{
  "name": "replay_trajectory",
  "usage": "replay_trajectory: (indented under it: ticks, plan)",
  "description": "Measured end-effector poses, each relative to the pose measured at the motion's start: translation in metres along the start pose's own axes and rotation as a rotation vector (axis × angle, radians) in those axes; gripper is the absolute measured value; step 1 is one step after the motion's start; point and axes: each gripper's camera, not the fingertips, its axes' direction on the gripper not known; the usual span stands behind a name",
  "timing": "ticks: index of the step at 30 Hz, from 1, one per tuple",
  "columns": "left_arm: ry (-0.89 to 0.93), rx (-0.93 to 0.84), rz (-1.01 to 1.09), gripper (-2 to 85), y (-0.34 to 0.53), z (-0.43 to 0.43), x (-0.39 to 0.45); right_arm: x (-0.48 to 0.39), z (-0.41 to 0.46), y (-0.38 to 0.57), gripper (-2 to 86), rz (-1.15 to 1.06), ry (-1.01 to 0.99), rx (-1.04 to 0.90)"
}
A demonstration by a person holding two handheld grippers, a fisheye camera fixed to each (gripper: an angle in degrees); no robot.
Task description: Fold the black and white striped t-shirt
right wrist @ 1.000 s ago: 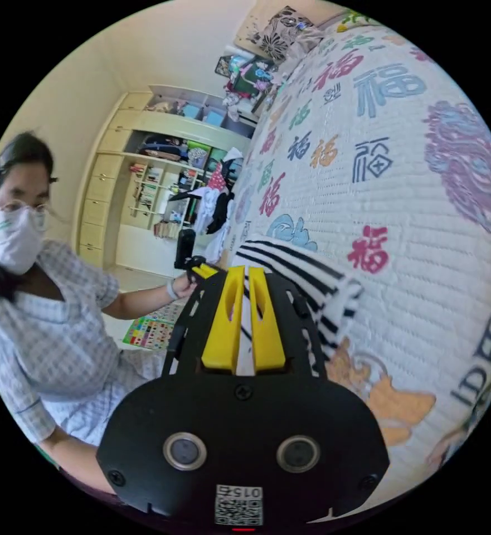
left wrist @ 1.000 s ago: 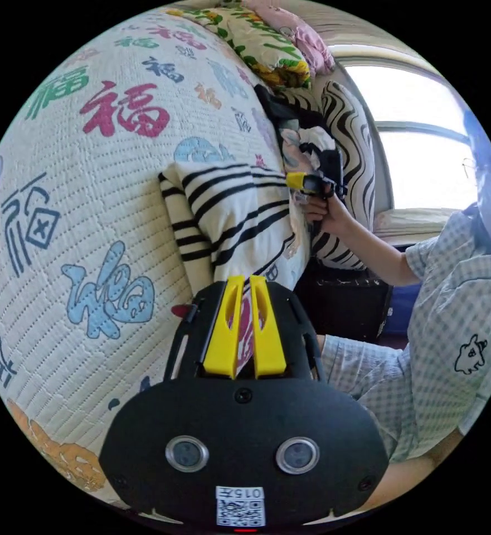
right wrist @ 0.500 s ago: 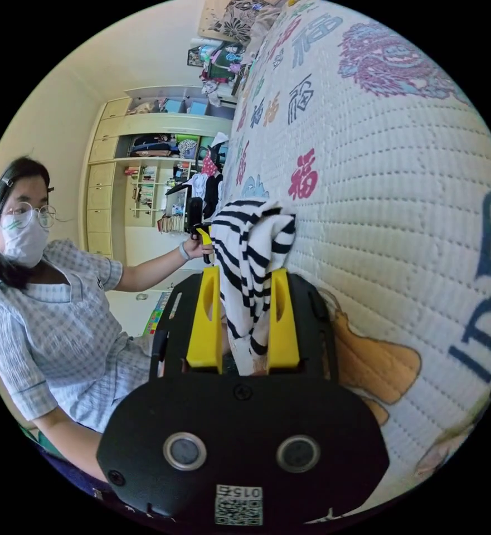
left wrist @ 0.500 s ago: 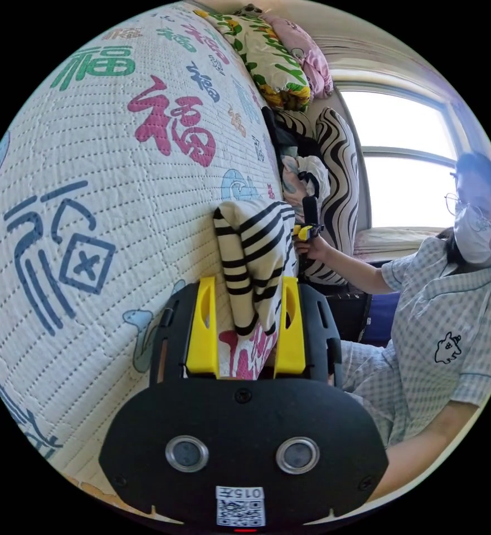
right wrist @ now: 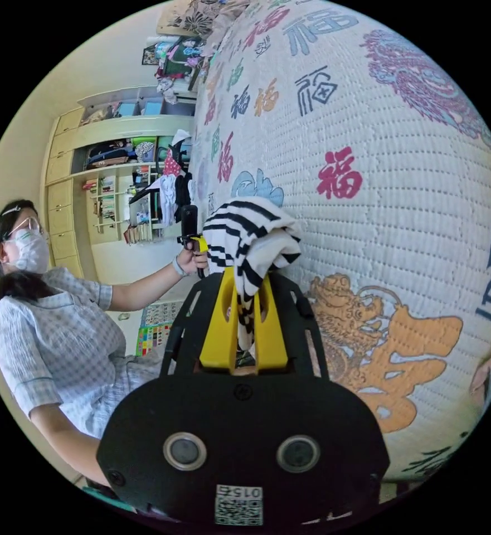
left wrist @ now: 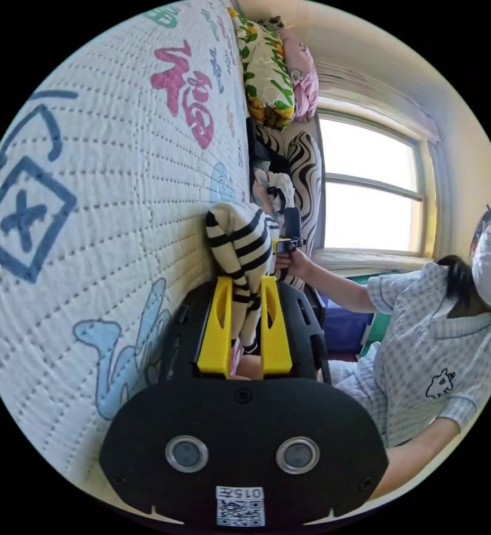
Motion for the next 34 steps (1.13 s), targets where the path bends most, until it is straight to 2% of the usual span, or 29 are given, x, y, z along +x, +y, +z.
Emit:
replay_trajectory:
  ticks: [3, 6, 10, 14, 16, 19, 21, 24, 27, 30, 33, 34]
  plan:
    - [0.027, 0.031, 0.004, 5.9, 0.028, -0.050, 0.031, -0.034, 0.027, -0.014, 4.3, 0.023, -0.010, -0.020]
    - [0.040, 0.074, 0.070, 5.7, 0.065, -0.137, 0.085, -0.094, 0.082, -0.046, 4.3, -0.083, -0.046, -0.087]
    - [-0.123, 0.227, 0.063, 5.7, 0.135, -0.294, 0.173, -0.186, 0.194, -0.117, 4.3, -0.267, -0.159, -0.143]
    - [-0.265, 0.379, 0.027, 5.6, 0.196, -0.412, 0.238, -0.261, 0.312, -0.196, 4.3, -0.444, -0.322, -0.262]
    - [-0.315, 0.456, 0.002, 5.7, 0.226, -0.468, 0.263, -0.286, 0.354, -0.226, 4.3, -0.472, -0.341, -0.297]
    - [-0.352, 0.512, -0.053, 5.8, 0.249, -0.517, 0.268, -0.320, 0.414, -0.264, 4.4, -0.507, -0.258, -0.341]
    - [-0.420, 0.529, -0.092, 6.0, 0.259, -0.533, 0.260, -0.328, 0.443, -0.277, 4.7, -0.502, -0.151, -0.362]
    - [-0.659, 0.567, -0.171, 5.8, 0.280, -0.538, 0.257, -0.326, 0.469, -0.282, 4.3, -0.438, 0.009, -0.352]
    - [-0.616, 0.748, -0.053, 5.3, 0.324, -0.530, 0.280, -0.324, 0.457, -0.266, 2.1, -0.459, -0.033, -0.265]
    - [-0.686, 0.910, 0.020, 5.8, 0.383, -0.502, 0.313, -0.329, 0.441, -0.224, 1.3, -0.561, 0.059, -0.169]
    - [-0.912, 0.854, -0.123, 7.0, 0.423, -0.455, 0.328, -0.344, 0.453, -0.166, 6.1, -0.715, 0.280, -0.176]
    - [-1.023, 0.806, -0.199, 8.6, 0.433, -0.434, 0.328, -0.351, 0.466, -0.144, 8.4, -0.770, 0.426, -0.168]
